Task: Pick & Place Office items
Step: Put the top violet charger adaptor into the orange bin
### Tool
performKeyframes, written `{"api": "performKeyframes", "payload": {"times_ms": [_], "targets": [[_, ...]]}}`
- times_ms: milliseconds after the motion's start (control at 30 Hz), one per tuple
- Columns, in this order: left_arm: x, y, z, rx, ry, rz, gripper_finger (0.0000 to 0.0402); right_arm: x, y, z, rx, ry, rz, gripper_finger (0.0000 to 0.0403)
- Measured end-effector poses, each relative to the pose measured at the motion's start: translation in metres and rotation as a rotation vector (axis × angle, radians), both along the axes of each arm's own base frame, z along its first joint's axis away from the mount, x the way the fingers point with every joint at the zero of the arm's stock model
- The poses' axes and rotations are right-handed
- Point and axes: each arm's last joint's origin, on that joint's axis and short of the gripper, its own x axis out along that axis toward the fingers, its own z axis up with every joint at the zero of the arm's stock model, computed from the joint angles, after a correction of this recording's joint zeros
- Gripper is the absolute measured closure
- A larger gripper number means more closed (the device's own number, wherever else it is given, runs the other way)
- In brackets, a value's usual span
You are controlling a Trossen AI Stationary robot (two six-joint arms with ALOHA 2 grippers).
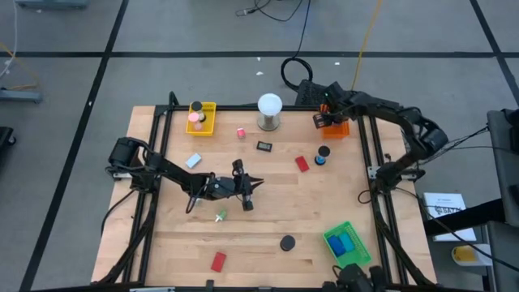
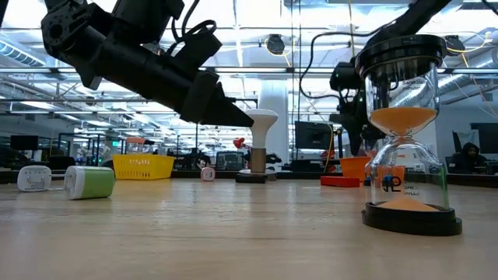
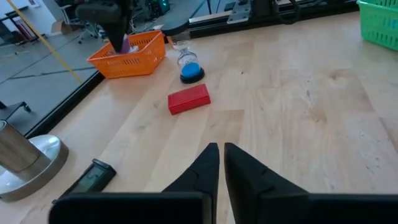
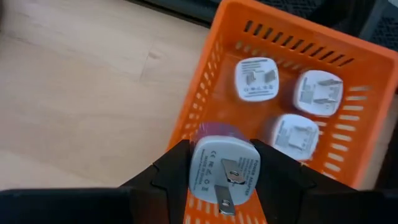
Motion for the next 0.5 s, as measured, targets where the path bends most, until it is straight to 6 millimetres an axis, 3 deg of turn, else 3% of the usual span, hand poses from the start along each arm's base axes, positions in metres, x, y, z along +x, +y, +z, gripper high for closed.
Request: {"api": "performKeyframes", "payload": {"times_ms": [300,500], "targets": [[0.0,0.0,-0.001,-0.003,0.013,0.003,0.0398,-0.006,-0.012,-0.015,0.029,0.013,-0.06,0.0262],[-0.001,0.0,-0.001,-0.007,0.012,0.004,0.0377,-0.003,-0.016,-0.028,0.057,0.028,-0.068,0.0261]]}}
